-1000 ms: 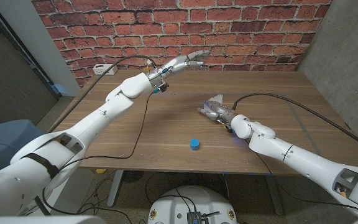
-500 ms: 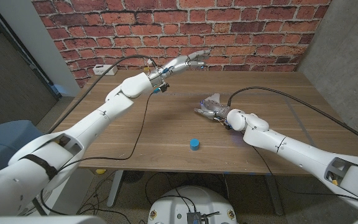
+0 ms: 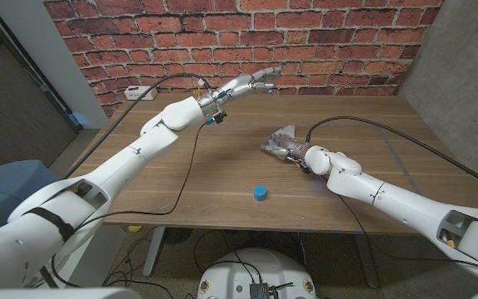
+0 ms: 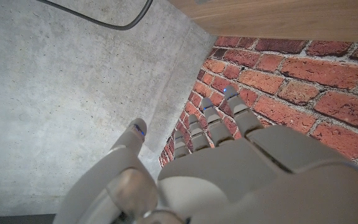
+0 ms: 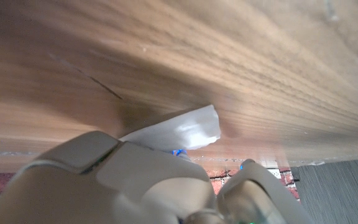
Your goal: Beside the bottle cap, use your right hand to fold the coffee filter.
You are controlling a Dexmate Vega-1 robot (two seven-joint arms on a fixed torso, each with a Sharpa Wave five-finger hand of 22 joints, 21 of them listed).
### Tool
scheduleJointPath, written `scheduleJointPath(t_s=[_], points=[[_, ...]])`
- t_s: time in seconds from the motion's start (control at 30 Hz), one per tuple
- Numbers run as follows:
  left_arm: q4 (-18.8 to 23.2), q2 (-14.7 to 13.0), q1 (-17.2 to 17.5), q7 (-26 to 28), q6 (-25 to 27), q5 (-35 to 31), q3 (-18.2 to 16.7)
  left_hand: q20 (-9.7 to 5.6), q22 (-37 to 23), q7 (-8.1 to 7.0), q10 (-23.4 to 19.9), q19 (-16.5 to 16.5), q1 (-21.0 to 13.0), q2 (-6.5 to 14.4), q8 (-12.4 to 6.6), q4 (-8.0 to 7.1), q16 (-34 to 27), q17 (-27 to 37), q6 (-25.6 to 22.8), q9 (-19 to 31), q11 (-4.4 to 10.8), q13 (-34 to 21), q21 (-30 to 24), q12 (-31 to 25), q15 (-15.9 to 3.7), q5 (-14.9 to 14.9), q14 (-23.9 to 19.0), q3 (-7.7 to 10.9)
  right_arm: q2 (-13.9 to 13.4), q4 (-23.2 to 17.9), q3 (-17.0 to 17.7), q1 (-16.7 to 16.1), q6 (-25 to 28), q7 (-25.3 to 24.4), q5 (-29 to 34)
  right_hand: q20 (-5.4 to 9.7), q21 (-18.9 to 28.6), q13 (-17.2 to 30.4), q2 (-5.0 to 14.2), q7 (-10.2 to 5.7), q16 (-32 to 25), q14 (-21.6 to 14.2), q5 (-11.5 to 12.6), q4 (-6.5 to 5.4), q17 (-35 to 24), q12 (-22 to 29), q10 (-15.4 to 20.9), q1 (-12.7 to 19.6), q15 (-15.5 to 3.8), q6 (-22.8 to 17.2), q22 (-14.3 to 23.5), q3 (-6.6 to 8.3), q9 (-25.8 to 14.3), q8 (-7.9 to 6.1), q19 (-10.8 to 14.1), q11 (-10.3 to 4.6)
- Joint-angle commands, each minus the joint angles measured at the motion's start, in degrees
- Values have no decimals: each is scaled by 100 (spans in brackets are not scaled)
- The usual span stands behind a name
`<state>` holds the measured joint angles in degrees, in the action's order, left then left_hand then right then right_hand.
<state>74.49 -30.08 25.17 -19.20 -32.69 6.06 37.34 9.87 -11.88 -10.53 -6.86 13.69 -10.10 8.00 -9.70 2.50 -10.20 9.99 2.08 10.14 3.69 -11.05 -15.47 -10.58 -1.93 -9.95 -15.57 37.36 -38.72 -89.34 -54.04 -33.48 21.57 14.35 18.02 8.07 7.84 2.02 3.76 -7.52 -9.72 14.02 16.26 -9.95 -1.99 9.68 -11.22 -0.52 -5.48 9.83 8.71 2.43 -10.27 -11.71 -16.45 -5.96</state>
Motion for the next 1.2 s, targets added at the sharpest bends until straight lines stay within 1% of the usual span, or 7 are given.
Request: scheduleJointPath(t_s=[0.03, 0.07, 0.13, 0.2, 0.63, 1.03, 1.2], points=[[158, -75, 66, 44, 189, -50, -5, 39, -9, -53, 36, 7, 64, 10, -24, -45, -31, 31, 63, 12, 10, -28, -17, -43, 32, 17, -37, 9, -289, -113, 1108, -658, -1638, -655, -1333, -554, 620, 843, 253, 0, -385, 895, 118, 173, -864, 413, -775, 340, 409, 144, 107, 3, -10, -117, -42, 273], [161, -79, 66, 38, 203, -47, -3, 38, -9, -51, 43, 8, 71, 6, -30, -52, -31, 30, 71, 12, 12, -28, -17, -47, 30, 17, -37, 9, -284, -87, 1203, -716, -1820, -707, -1474, -733, 660, 846, 234, 0, -377, 708, 137, 230, -856, 450, -521, 434, 481, -33, 110, 18, -7, -101, 269, 320], [151, -78, 60, 28, 219, -43, 2, 34, -9, -57, 44, 7, 75, 0, -33, -55, -32, 30, 75, 12, 15, -28, -17, -51, 29, 17, -38, 8, -281, -78, 1349, -799, -2063, -760, -1695, -899, 716, 846, 238, 11, -381, 386, 160, 314, -848, 499, -160, 591, 515, -360, 109, 66, -4, -106, 725, 371], [136, -78, 52, 7, 232, -31, 9, 39, -9, -56, 57, 6, 80, -4, -32, -59, -31, 29, 94, 11, 2, -28, -17, -51, 34, 16, -35, 9, -262, -55, 1467, -865, -2262, -816, -1868, -966, 729, 844, 235, 10, -393, 250, 163, 343, -847, 498, -70, 645, 545, -460, 105, 81, -4, -103, 876, 358], [28, -96, 26, -78, 250, 35, 23, 64, -11, -50, 120, -9, 115, -8, -34, -101, -22, 31, 178, 11, -11, -27, -12, -52, 66, 12, -1, 11, 82, 363, 1923, -1080, -3225, -1258, -2509, -1070, 734, 837, 212, -54, -386, 17, 166, 434, -842, 481, 142, 800, 480, -642, 101, 120, -1, -80, 1174, 330], [86, -185, 215, 40, 351, 196, -98, 19, -10, -83, 130, -139, 141, -65, -75, -105, 19, 22, 149, 8, -32, -24, 41, -79, 84, 12, 194, 6, 325, 603, 2307, -1241, -3938, -1220, -3290, -1079, 725, 833, 190, -33, -385, -236, 157, 531, -835, 474, 414, 954, 569, -848, 101, 157, 1, -71, 1446, 388], [107, -231, 334, 98, 451, 333, -174, -15, -7, -88, 149, -236, 146, -122, -103, -80, 45, 16, 76, 5, -9, -20, 81, -84, 151, 15, 379, -4, 391, 641, 2439, -1293, -4119, -1164, -3571, -1056, 755, 833, 177, 12, -390, -434, 145, 581, -834, 452, 587, 1031, 634, -961, 104, 171, 2, -50, 1732, 423]])
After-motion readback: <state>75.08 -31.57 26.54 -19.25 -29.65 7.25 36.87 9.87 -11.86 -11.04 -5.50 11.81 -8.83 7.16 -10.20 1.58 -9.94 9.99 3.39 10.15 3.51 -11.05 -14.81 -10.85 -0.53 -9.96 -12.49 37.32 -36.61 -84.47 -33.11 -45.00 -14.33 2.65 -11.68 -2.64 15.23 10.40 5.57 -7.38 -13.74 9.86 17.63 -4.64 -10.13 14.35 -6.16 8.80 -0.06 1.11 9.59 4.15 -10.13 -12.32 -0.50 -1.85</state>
